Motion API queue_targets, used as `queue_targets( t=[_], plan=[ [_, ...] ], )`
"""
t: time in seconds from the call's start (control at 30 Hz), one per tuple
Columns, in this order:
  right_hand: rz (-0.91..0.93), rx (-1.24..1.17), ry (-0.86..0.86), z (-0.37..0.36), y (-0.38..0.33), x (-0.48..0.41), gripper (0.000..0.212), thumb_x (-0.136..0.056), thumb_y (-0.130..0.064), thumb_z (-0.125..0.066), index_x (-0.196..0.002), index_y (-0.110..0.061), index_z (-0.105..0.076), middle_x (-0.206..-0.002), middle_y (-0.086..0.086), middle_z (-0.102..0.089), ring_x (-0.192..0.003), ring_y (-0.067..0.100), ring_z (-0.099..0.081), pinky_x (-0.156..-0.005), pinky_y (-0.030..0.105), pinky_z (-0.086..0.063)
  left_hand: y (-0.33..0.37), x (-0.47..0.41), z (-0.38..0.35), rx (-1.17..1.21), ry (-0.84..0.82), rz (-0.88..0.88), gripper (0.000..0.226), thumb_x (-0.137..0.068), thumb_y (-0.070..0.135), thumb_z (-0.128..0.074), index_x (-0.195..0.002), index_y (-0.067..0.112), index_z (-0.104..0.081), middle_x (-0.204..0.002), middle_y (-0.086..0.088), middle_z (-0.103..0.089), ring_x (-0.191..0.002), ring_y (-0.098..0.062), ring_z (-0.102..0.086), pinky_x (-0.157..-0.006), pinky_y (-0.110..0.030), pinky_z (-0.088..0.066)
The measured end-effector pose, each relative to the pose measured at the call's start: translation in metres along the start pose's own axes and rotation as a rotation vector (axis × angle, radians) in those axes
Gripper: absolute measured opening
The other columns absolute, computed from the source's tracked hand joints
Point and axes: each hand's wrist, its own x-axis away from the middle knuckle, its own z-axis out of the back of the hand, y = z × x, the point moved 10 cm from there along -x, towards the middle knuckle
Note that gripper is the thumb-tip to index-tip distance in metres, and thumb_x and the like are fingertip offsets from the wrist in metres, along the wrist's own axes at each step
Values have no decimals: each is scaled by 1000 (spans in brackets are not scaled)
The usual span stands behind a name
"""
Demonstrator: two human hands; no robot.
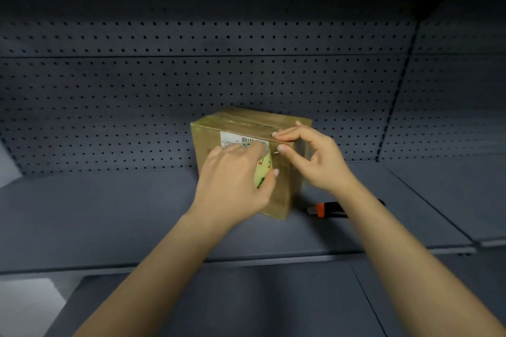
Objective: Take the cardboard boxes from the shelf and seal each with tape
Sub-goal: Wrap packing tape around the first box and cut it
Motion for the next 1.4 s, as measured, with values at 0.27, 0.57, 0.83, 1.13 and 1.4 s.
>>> queue_targets(
  t=[0.27,0.57,0.83,1.13,1.4],
  plan=[
    [-82,26,-9,-4,2,4,10,-88,-9,-68,-99,-11,-68,-109,2,-71,-108,10,-66,-120,38,-25,-30,-11,2,-96,-72,32,28,-87,38,-62,-107,18,-64,-76,1,-60,-72,-25,-53,-71,-29,-27],
    [-121,-30,60,0,7,2,14,-83,-9,-75,-89,-19,-68,-104,-3,-73,-103,11,-68,-119,32,-26,-36,-14,-4,-262,71,6,32,-77,34,-76,-92,10,-60,-59,0,-59,-59,-27,-58,-61,-33,-37],
    [-124,-53,131,0,5,3,8,-85,-11,-74,-89,-17,-71,-102,-5,-73,-103,7,-67,-120,32,-25,-30,-13,-16,-261,106,1,12,-83,21,-71,-89,14,-63,-74,-3,-56,-66,-28,-59,-56,-35,-40],
    [-389,310,46,49,31,62,24,-100,-11,-49,-117,-19,-64,-121,-7,-63,-119,8,-55,-100,18,-40,-29,-16,-14,-258,163,-22,21,-93,27,-48,-84,12,-60,-70,-3,-53,-59,-26,-54,-54,-32,-37],
    [-755,657,-617,37,101,142,38,-97,-23,-47,-135,-17,-53,-126,6,-56,-115,25,-51,-100,38,-42,-24,-20,-18,-220,164,-19,14,-90,20,-68,-82,11,-61,-70,-4,-56,-57,-27,-55,-53,-27,-31]
  ],
)
